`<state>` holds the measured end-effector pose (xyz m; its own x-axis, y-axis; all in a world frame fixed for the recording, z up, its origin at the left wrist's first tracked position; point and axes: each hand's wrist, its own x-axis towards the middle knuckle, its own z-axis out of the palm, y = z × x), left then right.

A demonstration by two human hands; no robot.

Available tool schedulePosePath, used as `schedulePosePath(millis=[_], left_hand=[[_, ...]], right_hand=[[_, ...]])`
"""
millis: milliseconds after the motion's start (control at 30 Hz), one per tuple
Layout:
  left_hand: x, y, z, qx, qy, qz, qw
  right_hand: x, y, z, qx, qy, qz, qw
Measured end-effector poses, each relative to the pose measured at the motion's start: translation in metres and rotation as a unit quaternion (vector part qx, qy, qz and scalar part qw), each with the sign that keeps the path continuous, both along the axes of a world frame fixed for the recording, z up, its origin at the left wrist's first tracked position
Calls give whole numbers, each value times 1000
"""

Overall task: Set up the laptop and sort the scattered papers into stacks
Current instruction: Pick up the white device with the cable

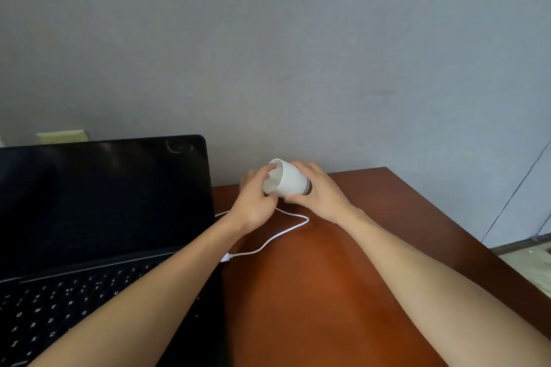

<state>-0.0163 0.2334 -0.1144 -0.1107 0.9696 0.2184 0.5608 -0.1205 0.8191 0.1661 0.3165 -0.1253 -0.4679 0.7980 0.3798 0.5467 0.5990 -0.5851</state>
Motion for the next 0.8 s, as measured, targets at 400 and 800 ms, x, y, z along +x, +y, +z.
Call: schedulePosePath(millis=[400,800], left_hand=[[56,18,14,-81,-85,-119,986],[128,72,4,1,-9,-145,989]], right_hand=[[96,-23,-3,-179,187,-4,966],[161,11,-21,-163,142,-113,970]])
